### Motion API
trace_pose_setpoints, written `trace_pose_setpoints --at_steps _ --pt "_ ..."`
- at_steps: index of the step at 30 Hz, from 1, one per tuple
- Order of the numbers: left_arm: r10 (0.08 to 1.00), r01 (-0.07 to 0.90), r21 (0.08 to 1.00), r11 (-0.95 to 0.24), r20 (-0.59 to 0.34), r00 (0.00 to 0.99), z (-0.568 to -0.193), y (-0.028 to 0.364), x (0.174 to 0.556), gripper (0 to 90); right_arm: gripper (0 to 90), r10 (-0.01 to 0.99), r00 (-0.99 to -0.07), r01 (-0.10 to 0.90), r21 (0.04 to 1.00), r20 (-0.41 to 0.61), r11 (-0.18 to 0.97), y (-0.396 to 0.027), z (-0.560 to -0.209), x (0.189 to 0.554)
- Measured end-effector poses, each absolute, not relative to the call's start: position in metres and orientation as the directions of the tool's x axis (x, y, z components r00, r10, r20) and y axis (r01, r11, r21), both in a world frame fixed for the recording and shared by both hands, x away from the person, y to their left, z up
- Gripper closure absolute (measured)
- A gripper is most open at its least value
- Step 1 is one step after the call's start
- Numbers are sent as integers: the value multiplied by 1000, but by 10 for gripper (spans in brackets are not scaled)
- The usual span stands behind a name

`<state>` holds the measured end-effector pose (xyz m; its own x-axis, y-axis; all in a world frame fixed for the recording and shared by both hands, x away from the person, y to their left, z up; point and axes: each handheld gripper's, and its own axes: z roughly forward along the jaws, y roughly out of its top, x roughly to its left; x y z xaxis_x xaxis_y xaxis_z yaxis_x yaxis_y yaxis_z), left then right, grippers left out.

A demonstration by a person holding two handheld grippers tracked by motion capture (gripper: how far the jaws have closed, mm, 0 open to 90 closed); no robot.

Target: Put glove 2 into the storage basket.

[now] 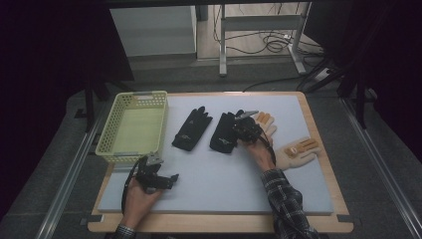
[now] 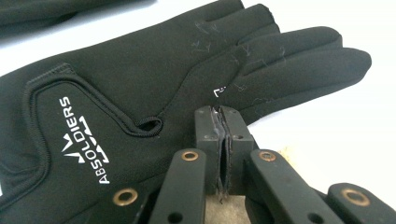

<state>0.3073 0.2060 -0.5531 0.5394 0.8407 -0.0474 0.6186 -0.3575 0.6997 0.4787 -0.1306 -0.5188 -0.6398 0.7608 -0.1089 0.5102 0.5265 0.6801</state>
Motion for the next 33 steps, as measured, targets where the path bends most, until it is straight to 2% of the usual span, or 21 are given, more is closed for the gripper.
trace_pose_setpoints --at_steps 2,7,15,20,24,29,33 --pt "841 618 700 -358 -47 540 -553 206 307 40 870 761 -645 512 703 -65 494 -135 -509 476" --pt "840 618 700 -358 -48 540 -553 206 307 40 872 745 -664 490 719 -58 493 -136 -492 468" --pt "840 619 699 -358 -48 540 -553 206 307 40 872 715 -691 442 719 -108 536 -150 -446 431" --pt "840 618 699 -360 -46 541 -553 206 308 40 869 699 -703 430 704 -131 564 -149 -431 418" --pt "840 619 699 -359 -47 541 -553 206 307 39 865 675 -725 421 690 -135 589 -133 -436 418" --pt "840 619 699 -358 -49 540 -553 206 307 40 857 641 -752 409 654 -153 636 -95 -460 425" --pt "840 619 699 -358 -49 540 -553 206 307 40 843 624 -770 392 673 -133 627 -81 -461 425"
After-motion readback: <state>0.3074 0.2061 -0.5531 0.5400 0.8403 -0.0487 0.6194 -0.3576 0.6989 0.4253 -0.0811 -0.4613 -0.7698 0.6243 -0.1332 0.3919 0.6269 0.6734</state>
